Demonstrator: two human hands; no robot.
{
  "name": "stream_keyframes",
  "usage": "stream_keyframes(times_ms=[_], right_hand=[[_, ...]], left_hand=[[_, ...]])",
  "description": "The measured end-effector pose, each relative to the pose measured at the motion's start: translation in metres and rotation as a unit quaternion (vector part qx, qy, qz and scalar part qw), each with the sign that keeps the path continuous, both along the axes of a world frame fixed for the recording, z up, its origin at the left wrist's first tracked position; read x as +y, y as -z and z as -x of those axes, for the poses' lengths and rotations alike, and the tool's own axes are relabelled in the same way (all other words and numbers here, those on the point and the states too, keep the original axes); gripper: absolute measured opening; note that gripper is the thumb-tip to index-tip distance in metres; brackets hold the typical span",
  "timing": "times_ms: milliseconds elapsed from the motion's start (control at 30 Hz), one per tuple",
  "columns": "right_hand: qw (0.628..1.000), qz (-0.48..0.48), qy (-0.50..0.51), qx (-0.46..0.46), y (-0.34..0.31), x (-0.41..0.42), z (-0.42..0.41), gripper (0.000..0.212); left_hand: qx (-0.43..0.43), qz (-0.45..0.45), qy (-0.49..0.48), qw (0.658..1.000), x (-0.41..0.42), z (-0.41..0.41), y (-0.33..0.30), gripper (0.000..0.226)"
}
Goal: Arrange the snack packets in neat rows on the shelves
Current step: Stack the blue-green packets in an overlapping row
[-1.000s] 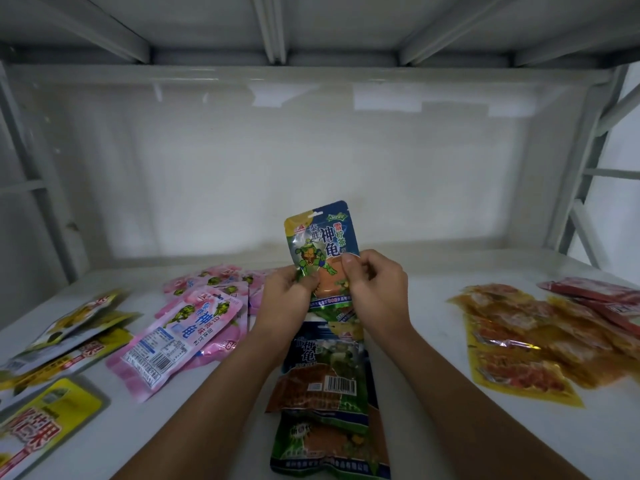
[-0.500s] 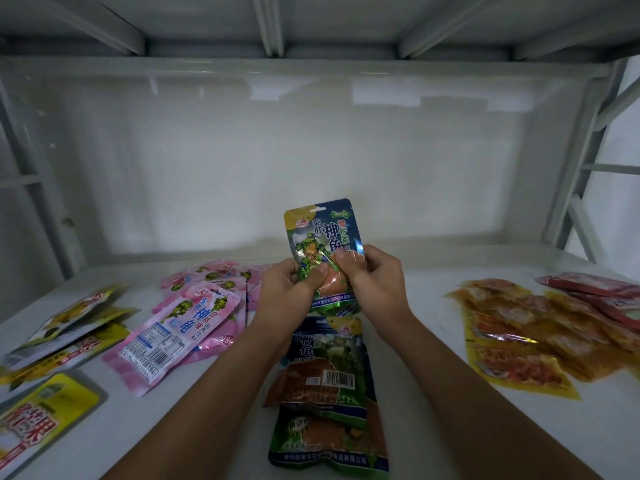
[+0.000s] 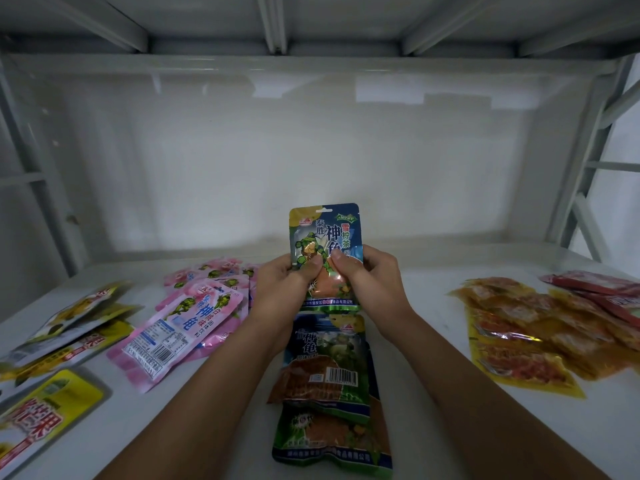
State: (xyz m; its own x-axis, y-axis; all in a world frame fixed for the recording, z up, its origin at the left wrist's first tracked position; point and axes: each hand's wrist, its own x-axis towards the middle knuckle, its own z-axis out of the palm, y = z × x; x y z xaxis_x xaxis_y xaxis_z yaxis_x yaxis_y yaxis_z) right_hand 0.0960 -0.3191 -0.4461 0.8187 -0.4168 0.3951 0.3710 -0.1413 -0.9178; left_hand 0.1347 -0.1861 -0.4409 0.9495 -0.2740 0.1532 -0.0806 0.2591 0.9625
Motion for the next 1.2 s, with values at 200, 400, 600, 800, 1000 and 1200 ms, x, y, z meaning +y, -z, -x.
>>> stream_keyframes(times_ms=[200,400,600,800,1000,1200], right_hand=[[0.999,-0.034,0.010,0.003,-0.005,-0.002,0.001,0.007],[1.000,-0.011,0.001,0.003,-0.004,0.003,0.002,0.026],[0.997,-0.072,-0.015,0.007,-0.011,0.001,0.007,0.009],[0.998,-0.056,-0.031,0.017,-0.010,0.003,0.006,0.012],[0.995,-0.092,-0.032,0.017,-0.014,0.004,0.010,0.023],[0.994,-0.106,-0.018,0.010,-0.014,0.004,0.008,0.012]], left_hand=[[0.000,-0.030,0.031,0.999,-0.003,0.007,-0.001,0.016],[-0.015,0.001,-0.004,1.000,0.002,0.005,-0.007,0.018],[-0.028,-0.030,-0.025,0.999,0.002,0.007,-0.007,0.026],[-0.010,-0.015,-0.031,0.999,0.003,0.008,-0.010,0.019],[-0.034,-0.017,-0.046,0.998,0.001,0.008,-0.010,0.018],[-0.022,-0.025,-0.032,0.999,0.000,0.009,-0.010,0.016]])
